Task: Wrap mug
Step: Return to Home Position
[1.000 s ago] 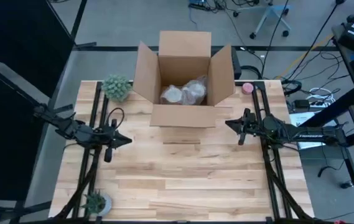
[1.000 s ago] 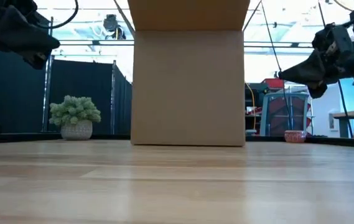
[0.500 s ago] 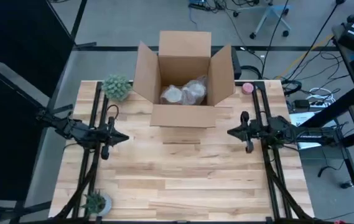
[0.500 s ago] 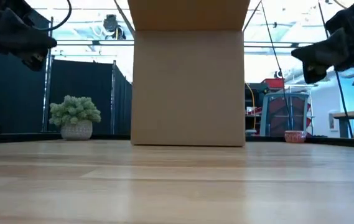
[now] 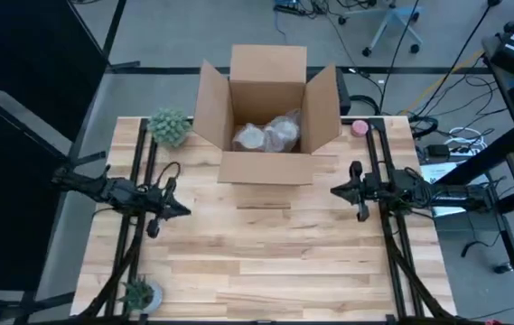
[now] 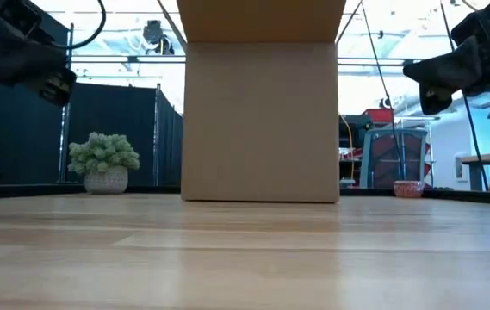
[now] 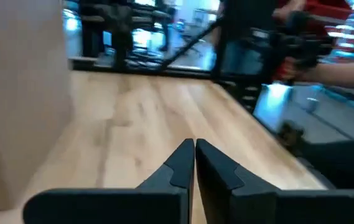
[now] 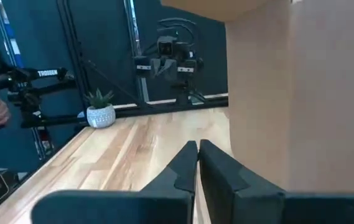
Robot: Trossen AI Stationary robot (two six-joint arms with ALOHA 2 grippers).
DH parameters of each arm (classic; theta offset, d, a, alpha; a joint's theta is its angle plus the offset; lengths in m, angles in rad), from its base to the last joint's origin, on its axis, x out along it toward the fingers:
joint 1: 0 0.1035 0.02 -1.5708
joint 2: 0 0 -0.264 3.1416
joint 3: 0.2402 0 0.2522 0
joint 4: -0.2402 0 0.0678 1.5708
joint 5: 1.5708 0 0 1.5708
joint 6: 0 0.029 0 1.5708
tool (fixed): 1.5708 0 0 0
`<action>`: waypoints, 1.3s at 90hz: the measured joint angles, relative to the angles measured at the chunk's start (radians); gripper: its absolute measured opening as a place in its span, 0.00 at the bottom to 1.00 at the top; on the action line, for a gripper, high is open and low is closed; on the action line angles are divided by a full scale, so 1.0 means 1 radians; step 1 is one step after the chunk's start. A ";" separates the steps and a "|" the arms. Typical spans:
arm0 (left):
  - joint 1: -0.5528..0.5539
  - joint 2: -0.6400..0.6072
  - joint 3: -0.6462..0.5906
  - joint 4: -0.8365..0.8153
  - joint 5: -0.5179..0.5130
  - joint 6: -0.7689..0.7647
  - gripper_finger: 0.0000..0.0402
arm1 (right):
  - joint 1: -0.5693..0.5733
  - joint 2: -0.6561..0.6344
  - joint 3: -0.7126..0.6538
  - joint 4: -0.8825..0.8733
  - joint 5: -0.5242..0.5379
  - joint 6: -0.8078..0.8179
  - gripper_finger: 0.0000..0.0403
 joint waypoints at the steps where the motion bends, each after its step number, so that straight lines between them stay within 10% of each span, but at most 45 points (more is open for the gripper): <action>1: 0.007 0.000 -0.005 0.021 -0.002 0.000 0.01 | 0.000 0.000 0.000 0.000 0.000 0.000 0.01; 41: 0.189 0.002 -0.047 0.107 0.116 0.033 0.01 | 0.000 0.001 0.000 -0.016 0.004 -0.022 0.01; 117: 0.194 0.000 -0.047 0.110 0.112 0.024 0.01 | 0.000 0.002 0.000 -0.017 0.000 -0.189 0.01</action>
